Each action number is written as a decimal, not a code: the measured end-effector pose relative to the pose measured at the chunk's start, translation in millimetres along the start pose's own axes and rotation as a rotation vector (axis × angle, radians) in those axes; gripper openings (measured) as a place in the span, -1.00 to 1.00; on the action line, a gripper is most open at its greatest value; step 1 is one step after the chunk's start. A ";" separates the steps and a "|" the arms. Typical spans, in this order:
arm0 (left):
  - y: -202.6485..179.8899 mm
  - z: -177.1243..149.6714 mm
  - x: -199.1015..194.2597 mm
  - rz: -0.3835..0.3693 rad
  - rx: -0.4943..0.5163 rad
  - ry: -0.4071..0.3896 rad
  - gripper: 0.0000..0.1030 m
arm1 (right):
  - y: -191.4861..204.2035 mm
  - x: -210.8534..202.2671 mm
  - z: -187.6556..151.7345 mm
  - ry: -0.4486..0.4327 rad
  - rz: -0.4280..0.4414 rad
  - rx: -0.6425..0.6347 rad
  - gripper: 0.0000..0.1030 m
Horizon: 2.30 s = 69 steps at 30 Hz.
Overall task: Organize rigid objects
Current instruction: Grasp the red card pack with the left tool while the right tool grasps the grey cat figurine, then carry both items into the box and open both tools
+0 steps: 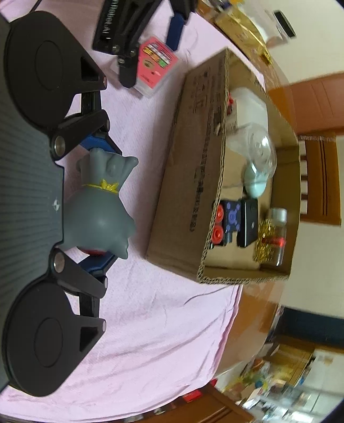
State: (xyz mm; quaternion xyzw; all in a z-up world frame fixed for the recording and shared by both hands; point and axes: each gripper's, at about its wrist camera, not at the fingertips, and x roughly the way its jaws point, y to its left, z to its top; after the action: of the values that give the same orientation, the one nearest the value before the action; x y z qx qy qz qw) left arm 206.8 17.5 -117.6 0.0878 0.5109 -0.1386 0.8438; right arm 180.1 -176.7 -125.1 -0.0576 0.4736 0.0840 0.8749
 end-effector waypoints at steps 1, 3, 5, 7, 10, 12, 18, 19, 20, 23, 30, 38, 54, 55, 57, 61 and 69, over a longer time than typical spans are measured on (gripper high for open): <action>0.5 1.0 -4.3 -0.002 0.007 0.000 0.73 | 0.0 -2.7 0.5 0.003 0.012 -0.018 0.51; 2.0 3.4 -13.2 -0.004 0.021 -0.002 0.73 | -0.1 -8.3 2.2 0.008 0.032 -0.052 0.51; 3.5 5.9 -23.6 -0.007 0.033 -0.005 0.73 | -2.7 -16.5 4.1 0.011 0.051 -0.088 0.51; 5.5 8.2 -34.8 -0.016 0.039 -0.011 0.73 | -7.2 -26.5 8.3 0.011 0.071 -0.121 0.51; 6.6 11.4 -50.9 -0.028 0.047 -0.025 0.73 | -15.2 -40.8 17.5 0.008 0.086 -0.155 0.51; 6.9 12.5 -61.7 -0.030 0.050 -0.040 0.73 | -19.9 -50.9 27.0 -0.005 0.094 -0.184 0.51; 11.1 26.3 -85.2 -0.026 0.036 -0.085 0.73 | -28.2 -73.5 66.2 -0.065 0.086 -0.279 0.51; 11.7 28.6 -87.9 -0.022 0.033 -0.092 0.73 | -29.4 -74.8 73.6 -0.076 0.086 -0.293 0.51; 12.6 30.8 -90.5 -0.020 0.029 -0.101 0.73 | -30.4 -75.1 80.2 -0.085 0.087 -0.306 0.51; 17.2 36.0 -96.7 -0.009 0.005 -0.122 0.73 | -31.4 -71.0 99.6 -0.110 0.087 -0.343 0.51; 27.3 49.5 -98.7 0.040 -0.047 -0.158 0.73 | -31.8 -34.5 141.0 -0.101 0.106 -0.391 0.51; 34.5 68.0 -92.6 0.086 -0.052 -0.170 0.73 | -23.6 -0.8 167.3 -0.092 0.116 -0.435 0.86; 30.3 160.2 -27.0 0.018 -0.023 -0.202 0.73 | -41.2 -19.7 151.0 -0.081 0.085 -0.382 1.00; 28.6 164.2 -19.5 0.020 -0.019 -0.198 0.73 | -42.1 -21.2 149.6 -0.081 0.079 -0.379 1.00; 25.7 170.9 -4.9 0.025 -0.017 -0.185 0.73 | -43.8 -23.8 147.2 -0.081 0.075 -0.369 1.00; 25.6 176.1 9.7 0.037 -0.044 -0.188 0.77 | -47.2 -28.5 143.7 -0.080 0.066 -0.340 1.00; 25.9 161.2 -37.0 0.127 -0.064 -0.294 0.90 | -50.1 -39.7 137.3 -0.073 0.034 -0.271 1.00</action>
State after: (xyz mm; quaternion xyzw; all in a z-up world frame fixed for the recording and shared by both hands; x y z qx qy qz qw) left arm 333.9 0.6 -10.1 0.0715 0.3793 -0.0800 0.9190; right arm 281.3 -204.7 -16.0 -0.1643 0.4266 0.1639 0.8741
